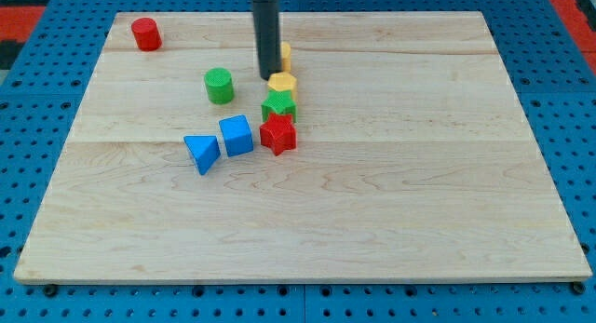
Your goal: Place the red star towards the bottom right of the green circle
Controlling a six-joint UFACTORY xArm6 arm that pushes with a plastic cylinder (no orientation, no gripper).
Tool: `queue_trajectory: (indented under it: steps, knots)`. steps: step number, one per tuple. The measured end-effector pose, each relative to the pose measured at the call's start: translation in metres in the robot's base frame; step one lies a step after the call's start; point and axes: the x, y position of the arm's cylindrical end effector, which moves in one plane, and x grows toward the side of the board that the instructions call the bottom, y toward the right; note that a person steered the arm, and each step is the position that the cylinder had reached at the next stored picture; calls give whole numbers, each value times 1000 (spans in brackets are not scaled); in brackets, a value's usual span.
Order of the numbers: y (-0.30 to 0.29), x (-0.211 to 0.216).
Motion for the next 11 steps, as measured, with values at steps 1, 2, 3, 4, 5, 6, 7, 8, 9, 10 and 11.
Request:
queue_trajectory:
  steps: [1,2,3,4,5,6,7,8,9,10,11]
  knots:
    - [67,21]
    - [102,64]
    - [95,98]
    - [54,100]
    - [60,124]
    - [32,149]
    - [-7,104]
    - [-20,66]
    - [-12,47]
    - [29,85]
    - [12,104]
